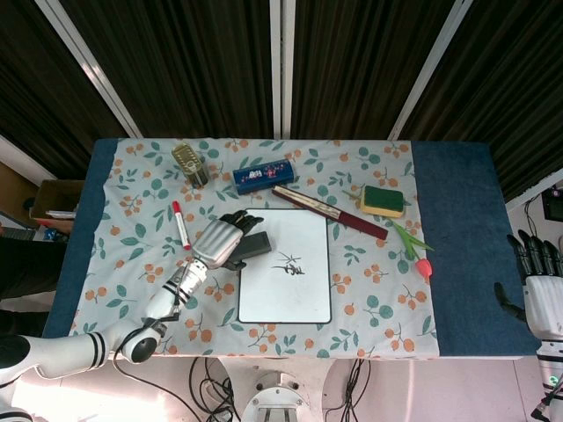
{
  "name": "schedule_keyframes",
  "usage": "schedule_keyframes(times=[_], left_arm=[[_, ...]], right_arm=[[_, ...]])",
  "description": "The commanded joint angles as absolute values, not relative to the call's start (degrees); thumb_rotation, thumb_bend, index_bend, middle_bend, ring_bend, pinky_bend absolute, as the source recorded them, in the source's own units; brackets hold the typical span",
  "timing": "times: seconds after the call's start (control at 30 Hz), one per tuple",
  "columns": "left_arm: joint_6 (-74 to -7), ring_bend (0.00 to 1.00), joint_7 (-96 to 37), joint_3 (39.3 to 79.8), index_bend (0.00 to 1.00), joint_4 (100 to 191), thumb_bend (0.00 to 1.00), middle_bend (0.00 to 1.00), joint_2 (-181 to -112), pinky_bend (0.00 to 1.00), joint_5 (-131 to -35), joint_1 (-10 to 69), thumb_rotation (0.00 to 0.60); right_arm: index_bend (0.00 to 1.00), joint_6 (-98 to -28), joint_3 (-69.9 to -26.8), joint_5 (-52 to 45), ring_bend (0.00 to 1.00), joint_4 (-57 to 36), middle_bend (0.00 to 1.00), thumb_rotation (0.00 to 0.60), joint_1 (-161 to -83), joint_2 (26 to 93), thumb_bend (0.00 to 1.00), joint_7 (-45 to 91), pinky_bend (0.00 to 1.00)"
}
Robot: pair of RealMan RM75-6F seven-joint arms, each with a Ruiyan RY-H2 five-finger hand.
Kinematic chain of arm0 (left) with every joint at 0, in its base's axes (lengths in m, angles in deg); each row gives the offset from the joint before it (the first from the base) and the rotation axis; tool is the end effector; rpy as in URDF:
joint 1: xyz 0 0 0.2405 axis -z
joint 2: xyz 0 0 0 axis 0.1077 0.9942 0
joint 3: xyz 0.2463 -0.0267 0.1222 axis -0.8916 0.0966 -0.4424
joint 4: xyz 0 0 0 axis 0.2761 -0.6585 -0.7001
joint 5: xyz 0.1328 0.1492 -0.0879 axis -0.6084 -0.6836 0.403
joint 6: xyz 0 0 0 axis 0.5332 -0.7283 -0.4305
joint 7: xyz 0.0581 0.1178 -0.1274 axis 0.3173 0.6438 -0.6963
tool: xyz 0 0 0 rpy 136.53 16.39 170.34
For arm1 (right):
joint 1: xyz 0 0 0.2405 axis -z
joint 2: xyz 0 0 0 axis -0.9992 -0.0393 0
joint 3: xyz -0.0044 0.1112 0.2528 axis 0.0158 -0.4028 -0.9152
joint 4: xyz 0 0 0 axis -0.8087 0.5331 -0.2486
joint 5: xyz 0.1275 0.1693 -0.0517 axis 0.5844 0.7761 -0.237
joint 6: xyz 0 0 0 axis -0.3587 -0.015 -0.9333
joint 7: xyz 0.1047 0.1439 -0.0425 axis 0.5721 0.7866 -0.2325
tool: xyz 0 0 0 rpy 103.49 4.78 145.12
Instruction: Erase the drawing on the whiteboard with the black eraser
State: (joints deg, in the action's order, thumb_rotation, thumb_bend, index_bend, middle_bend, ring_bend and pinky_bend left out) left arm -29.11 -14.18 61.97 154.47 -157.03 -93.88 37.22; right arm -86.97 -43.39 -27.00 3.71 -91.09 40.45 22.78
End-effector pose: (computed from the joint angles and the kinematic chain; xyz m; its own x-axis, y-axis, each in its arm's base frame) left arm -0.1203 0.3829 -0.0673 0.4349 0.2556 0.8634 0.8242 -0.4991 -0.2675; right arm -0.3419 -0.2227 0.1822 0.4234 0.0834 0.9021 -0.9057 0.0162 0.4236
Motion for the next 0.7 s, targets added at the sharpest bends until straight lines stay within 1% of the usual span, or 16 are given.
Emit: schedule_keyframes(times=[0.03, 0.17, 0.33, 0.57, 0.7], left_arm=[[-27.0, 0.13, -7.4, 62.8, 0.15, 157.4, 0.14, 0.21, -157.3, 0.26, -87.5, 38.9, 0.497], [-27.8, 0.13, -1.5, 63.7, 0.15, 159.0, 0.14, 0.21, -158.7, 0.26, -81.3, 40.3, 0.494], [-28.2, 0.14, 2.2, 64.1, 0.19, 159.1, 0.15, 0.23, -159.8, 0.27, -76.1, 41.9, 0.491], [-28.6, 0.16, 2.8, 64.0, 0.2, 156.5, 0.17, 0.26, -161.4, 0.3, -73.8, 43.2, 0.496], [-29.8, 0.21, 2.1, 63.8, 0.24, 154.6, 0.21, 0.31, -162.2, 0.35, -74.8, 43.4, 0.493]], right_arm=[[0.0, -87.1, -43.3, -27.4, 0.0, 3.7, 0.0, 0.6, -91.1, 39.9, 0.35, 22.7, 0.0], [0.0, -87.6, -43.4, -27.0, 0.0, 3.4, 0.0, 0.6, -90.7, 39.8, 0.37, 23.0, 0.0], [0.0, -87.0, -43.3, -26.3, 0.0, 2.7, 0.0, 0.6, -90.6, 40.0, 0.38, 23.1, 0.0], [0.0, -87.2, -43.5, -26.0, 0.0, 2.5, 0.0, 0.6, -90.5, 40.1, 0.38, 23.4, 0.0], [0.0, -87.6, -43.5, -26.2, 0.0, 2.7, 0.0, 0.6, -90.3, 39.9, 0.38, 23.4, 0.0]])
